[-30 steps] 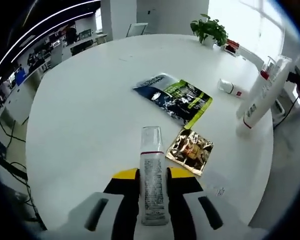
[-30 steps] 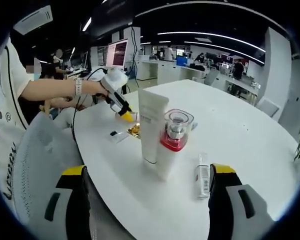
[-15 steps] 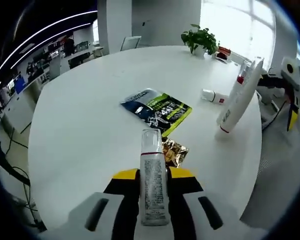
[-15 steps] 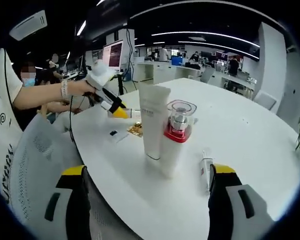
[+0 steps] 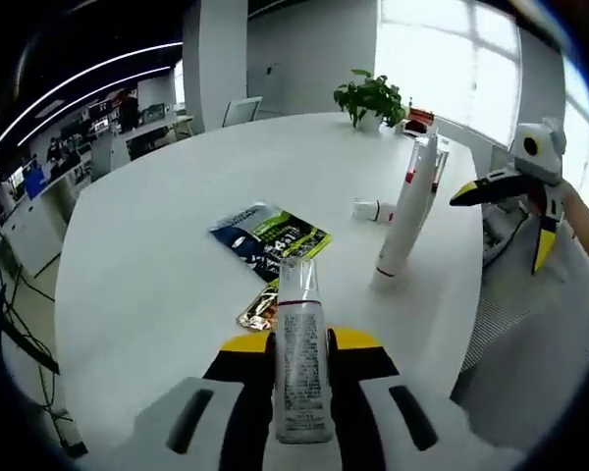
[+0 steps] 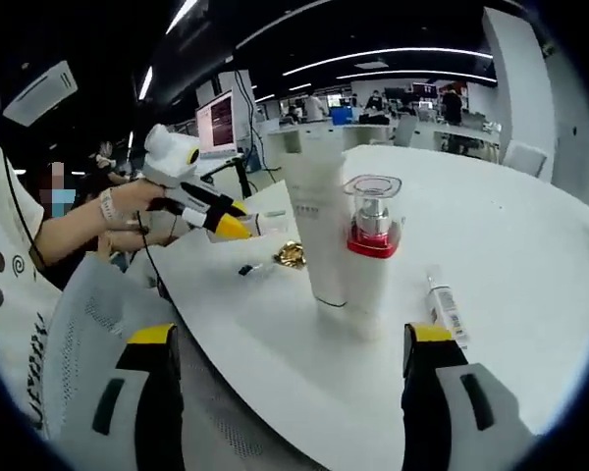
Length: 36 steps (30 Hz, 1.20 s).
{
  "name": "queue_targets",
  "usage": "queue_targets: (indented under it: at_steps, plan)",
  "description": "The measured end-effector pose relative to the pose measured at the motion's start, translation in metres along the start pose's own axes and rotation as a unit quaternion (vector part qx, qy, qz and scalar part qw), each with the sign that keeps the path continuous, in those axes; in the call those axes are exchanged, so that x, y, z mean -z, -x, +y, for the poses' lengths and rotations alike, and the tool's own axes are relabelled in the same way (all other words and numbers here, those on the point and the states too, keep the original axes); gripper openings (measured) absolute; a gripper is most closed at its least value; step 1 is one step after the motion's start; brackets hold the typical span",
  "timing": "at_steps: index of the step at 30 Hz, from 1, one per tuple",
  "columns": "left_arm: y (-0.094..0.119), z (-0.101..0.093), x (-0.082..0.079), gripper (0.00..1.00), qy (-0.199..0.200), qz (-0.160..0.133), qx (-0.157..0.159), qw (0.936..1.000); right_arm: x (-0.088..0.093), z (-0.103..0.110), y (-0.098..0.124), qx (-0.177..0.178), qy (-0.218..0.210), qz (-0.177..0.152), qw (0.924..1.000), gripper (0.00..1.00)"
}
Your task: Arrange the skincare products in the storage area until every visible bottle or jar stands upright without overlapping.
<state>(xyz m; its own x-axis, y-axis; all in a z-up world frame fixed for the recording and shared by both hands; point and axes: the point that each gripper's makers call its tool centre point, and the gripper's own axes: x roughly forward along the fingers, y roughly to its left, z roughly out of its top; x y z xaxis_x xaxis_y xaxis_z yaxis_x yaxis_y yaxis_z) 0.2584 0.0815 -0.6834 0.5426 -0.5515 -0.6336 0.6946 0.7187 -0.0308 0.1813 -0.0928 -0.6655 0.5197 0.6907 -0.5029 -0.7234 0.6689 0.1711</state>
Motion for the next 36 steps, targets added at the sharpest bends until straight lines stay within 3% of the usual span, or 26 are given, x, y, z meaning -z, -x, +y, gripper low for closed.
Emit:
queue_targets:
  at_steps: [3, 9, 15, 24, 30, 34, 36]
  plan:
    - [0.005, -0.006, -0.003, 0.17, -0.009, -0.012, -0.001, 0.9999, 0.002, 0.002, -0.005, 0.008, 0.006, 0.001, 1.0, 0.83]
    - [0.013, -0.016, 0.001, 0.17, -0.008, -0.015, 0.005, 0.9998, -0.004, 0.013, -0.009, -0.017, -0.015, -0.015, 0.9996, 0.7]
    - [0.019, -0.039, 0.0, 0.17, -0.015, -0.022, 0.021, 0.9994, -0.012, 0.023, -0.014, -0.037, -0.03, -0.031, 0.9984, 0.6]
    - [0.024, -0.063, -0.007, 0.17, -0.012, -0.043, 0.035, 0.9984, -0.021, 0.04, -0.026, -0.074, -0.086, -0.051, 0.9922, 0.5]
    - [0.033, -0.08, -0.013, 0.17, -0.015, -0.059, 0.046, 0.9971, -0.027, 0.039, -0.034, -0.072, -0.112, -0.056, 0.9896, 0.47]
    - [0.038, -0.085, -0.021, 0.17, -0.016, -0.076, 0.045, 0.9959, -0.038, 0.039, -0.037, -0.088, -0.166, -0.077, 0.9793, 0.44]
    - [0.04, -0.086, -0.023, 0.17, -0.018, -0.082, 0.044, 0.9955, -0.038, 0.037, -0.041, -0.085, -0.163, -0.077, 0.9799, 0.45]
